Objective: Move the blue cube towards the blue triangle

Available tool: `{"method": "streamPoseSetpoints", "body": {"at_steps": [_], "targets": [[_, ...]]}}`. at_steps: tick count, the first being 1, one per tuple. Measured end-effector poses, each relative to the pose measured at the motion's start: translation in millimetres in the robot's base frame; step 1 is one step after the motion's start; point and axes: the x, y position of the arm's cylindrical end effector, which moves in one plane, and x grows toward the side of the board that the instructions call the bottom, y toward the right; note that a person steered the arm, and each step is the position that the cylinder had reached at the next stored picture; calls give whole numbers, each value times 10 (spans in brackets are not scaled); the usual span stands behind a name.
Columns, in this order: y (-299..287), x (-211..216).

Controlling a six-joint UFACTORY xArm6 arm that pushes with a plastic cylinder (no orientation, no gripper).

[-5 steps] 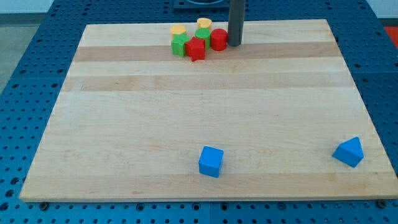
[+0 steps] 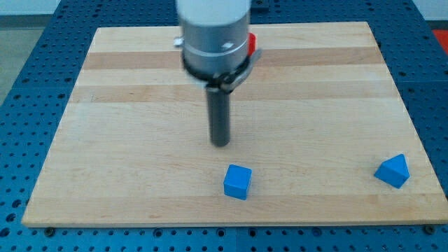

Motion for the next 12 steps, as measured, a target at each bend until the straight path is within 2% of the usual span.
{"method": "streamPoseSetpoints", "body": {"at_steps": [2,4,7,10,12], "targets": [[-101,640],[413,841],[441,828],[71,734],[269,626]]}}
